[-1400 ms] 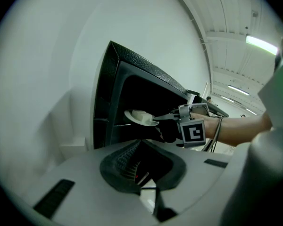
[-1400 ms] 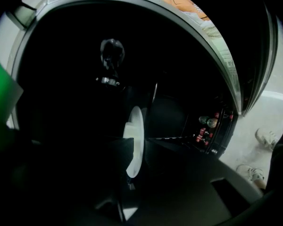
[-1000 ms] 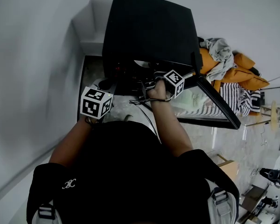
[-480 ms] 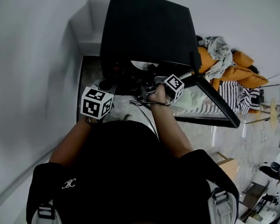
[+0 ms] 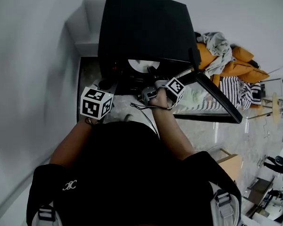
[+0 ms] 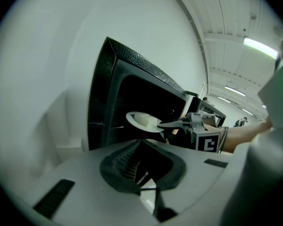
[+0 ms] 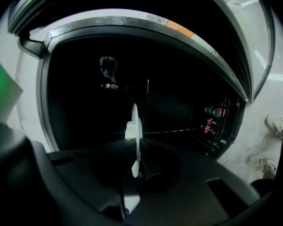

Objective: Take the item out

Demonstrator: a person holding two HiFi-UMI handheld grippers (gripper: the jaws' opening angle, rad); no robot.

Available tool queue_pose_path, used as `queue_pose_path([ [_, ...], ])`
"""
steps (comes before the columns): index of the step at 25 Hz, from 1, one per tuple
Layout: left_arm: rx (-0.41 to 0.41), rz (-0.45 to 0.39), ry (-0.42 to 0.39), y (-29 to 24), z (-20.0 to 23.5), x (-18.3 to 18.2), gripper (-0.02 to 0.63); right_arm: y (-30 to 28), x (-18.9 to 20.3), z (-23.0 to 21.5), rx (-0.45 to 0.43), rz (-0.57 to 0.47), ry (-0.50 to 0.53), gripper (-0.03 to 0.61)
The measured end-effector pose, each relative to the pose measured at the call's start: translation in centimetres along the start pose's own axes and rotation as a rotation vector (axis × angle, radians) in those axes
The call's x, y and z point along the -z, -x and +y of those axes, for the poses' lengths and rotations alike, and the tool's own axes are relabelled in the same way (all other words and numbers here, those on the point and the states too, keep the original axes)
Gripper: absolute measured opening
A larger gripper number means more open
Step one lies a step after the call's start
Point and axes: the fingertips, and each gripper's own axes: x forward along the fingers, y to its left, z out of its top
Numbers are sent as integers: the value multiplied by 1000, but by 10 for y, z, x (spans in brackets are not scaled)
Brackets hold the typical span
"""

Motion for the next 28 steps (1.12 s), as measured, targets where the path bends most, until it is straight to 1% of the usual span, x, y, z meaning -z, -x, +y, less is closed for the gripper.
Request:
queue_pose_path([
  [9,26,4,2,6,-1,7,6,27,21,8,-51,24,6,26],
  [14,41,19,-6,9,0,11,6,48,23,6,-50,6,-3,26],
  [19,48,34,-16,10,10,9,6,66,30,2,-43,10,29,26],
  [23,65,45,-24,5,13,10,6,83,33,-5,-35,-6,23,26],
  [28,80,54,2,1,10,15,6,105,38,-6,-43,4,38,20],
])
